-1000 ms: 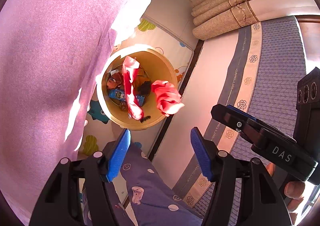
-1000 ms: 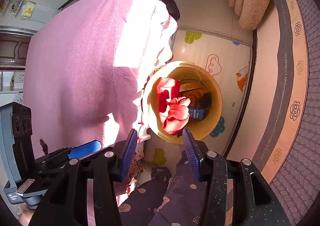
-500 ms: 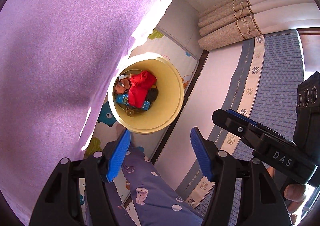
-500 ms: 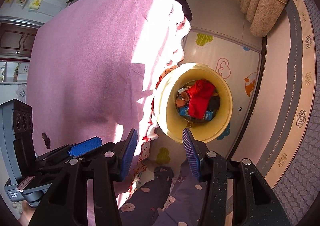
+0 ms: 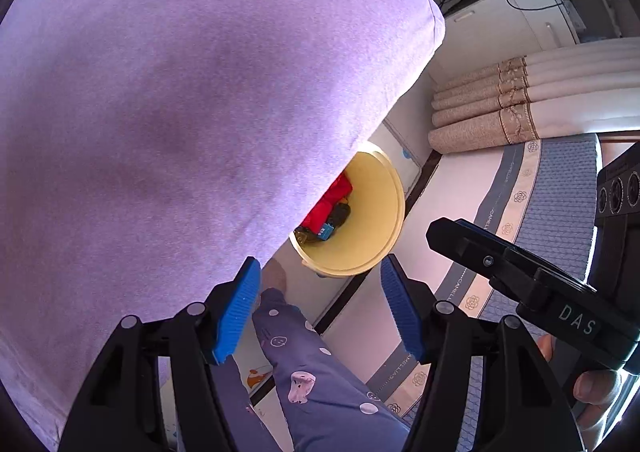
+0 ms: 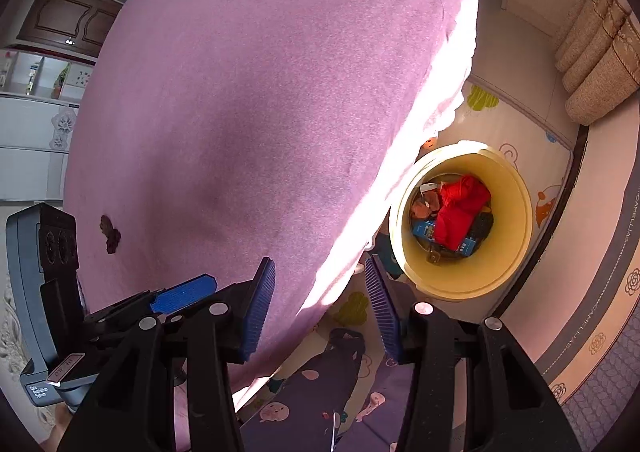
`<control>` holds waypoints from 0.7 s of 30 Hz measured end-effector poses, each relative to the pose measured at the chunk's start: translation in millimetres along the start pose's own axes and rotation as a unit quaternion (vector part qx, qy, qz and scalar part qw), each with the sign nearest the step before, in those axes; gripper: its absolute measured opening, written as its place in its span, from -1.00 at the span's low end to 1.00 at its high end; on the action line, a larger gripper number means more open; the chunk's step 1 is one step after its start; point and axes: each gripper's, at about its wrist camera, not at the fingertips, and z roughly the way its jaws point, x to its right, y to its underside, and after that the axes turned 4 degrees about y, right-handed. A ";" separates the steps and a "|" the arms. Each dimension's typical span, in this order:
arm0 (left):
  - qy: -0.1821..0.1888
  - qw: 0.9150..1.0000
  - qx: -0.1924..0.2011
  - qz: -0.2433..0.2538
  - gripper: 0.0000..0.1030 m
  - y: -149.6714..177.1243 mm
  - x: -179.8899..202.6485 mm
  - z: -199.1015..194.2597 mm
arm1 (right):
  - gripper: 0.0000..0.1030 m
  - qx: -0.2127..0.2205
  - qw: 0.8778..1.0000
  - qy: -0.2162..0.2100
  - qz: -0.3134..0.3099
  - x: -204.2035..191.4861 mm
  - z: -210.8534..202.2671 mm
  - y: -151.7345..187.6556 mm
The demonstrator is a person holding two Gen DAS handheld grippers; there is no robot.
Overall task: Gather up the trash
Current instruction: 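Open both tools to drop the red items into the bucket, then move both tools back over the bed toward the brown knit items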
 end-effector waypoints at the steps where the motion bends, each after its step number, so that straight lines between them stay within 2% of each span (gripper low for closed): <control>1: 0.000 1.000 0.006 -0.008 0.20 2.2 -11.6 -7.1 | -0.10 -0.002 1.000 -0.002 -0.009 -12.7 3.5 -0.2; 9: -0.006 0.995 0.049 -0.083 0.20 31.5 -111.1 -60.6 | -0.10 -0.024 0.996 -0.010 -0.090 -120.4 36.7 3.1; 16: -0.006 0.984 0.087 -0.154 0.20 66.0 -195.0 -103.1 | -0.10 -0.040 0.988 -0.018 -0.150 -210.3 66.3 21.2; 21: -0.010 0.976 0.113 -0.184 0.20 84.8 -240.8 -128.0 | -0.10 -0.049 0.981 -0.022 -0.187 -263.8 84.2 36.3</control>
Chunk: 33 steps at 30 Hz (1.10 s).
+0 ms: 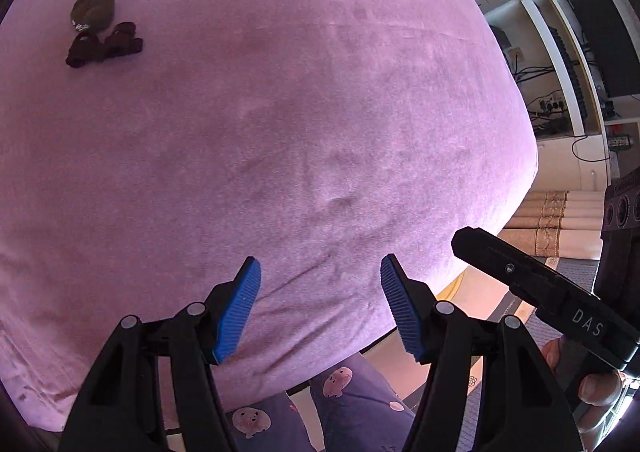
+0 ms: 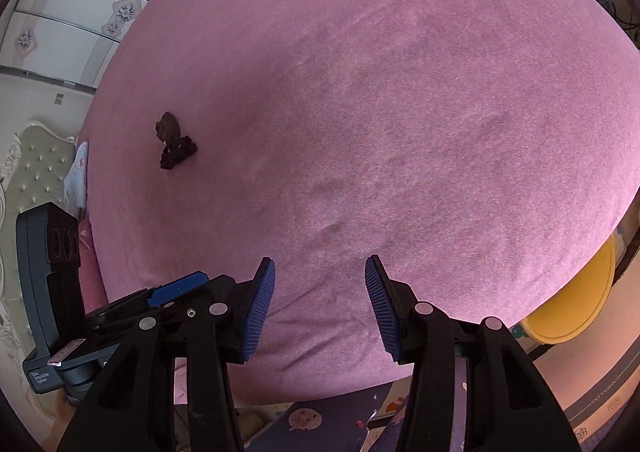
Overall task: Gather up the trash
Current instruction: 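Move both tools back over the bed toward the brown knit items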
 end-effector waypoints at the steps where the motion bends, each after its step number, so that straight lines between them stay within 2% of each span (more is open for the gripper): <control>1: 0.000 1.000 0.004 -0.005 0.20 -1.6 -9.0 -4.6 | -0.10 -0.002 1.000 0.000 -0.008 -10.4 4.7 -0.7; 9: 0.000 0.998 0.031 -0.054 0.21 -10.6 -70.2 -30.9 | -0.10 -0.014 0.998 -0.010 -0.058 -74.8 25.3 -18.4; 15: 0.013 0.993 0.049 -0.109 0.27 -25.7 -110.6 -40.6 | -0.10 -0.030 0.994 -0.017 -0.107 -117.1 43.9 -44.7; 22: 0.013 0.982 0.077 -0.174 0.40 -42.5 -163.5 -56.4 | -0.08 -0.060 0.978 -0.025 -0.196 -180.0 80.7 -77.5; 27: -0.008 0.977 0.076 -0.197 0.43 -59.6 -193.6 -53.2 | -0.01 -0.074 0.966 -0.030 -0.244 -213.8 109.1 -100.1; 33: -0.010 0.971 0.079 -0.224 0.46 -74.5 -226.3 -52.7 | 0.01 -0.093 0.954 -0.023 -0.283 -243.3 144.0 -119.9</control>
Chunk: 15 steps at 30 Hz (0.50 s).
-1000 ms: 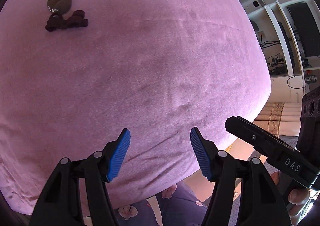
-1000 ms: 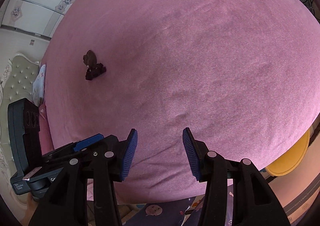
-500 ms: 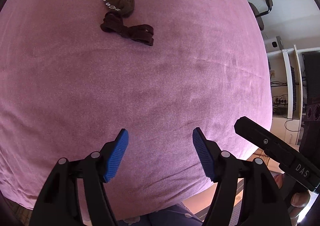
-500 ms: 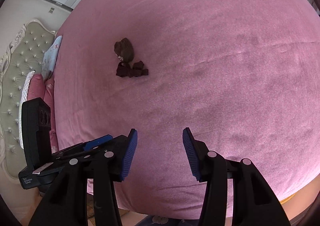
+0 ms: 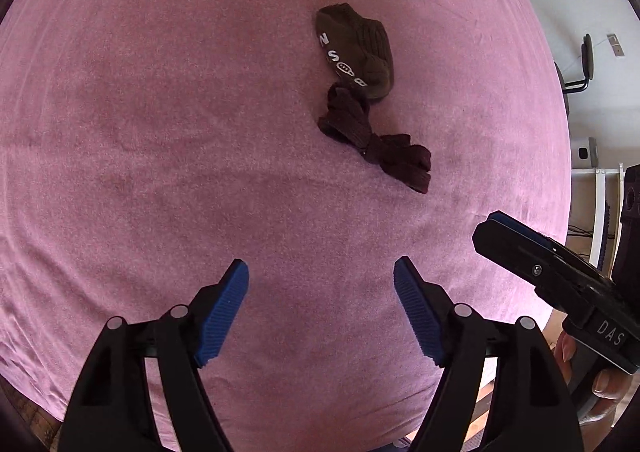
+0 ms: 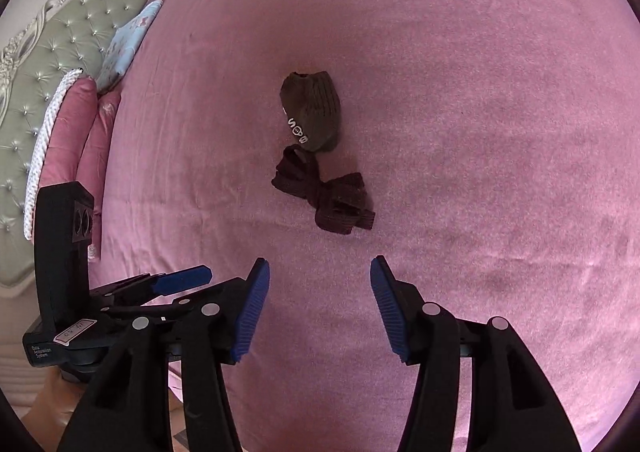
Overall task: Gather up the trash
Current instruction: 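Move both tools back over the bed toward the brown knit items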
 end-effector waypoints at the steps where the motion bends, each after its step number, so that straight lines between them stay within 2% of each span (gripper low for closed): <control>1: 0.000 1.000 0.000 -0.004 0.47 -4.0 -3.8 1.3 | 0.02 -0.004 1.000 0.003 -0.005 -1.8 4.5 -4.3; 7: -0.011 1.000 -0.001 -0.025 0.47 -27.8 -27.4 7.8 | 0.09 -0.015 0.999 0.000 -0.034 -12.4 31.6 -24.8; 12: -0.016 0.999 0.001 -0.038 0.47 -43.8 -44.9 8.1 | 0.15 -0.005 0.996 0.027 -0.080 -25.3 48.4 -40.3; 15: -0.018 0.999 0.002 -0.048 0.47 -51.8 -54.5 7.8 | 0.15 -0.017 0.994 0.044 -0.103 -27.9 65.9 -45.6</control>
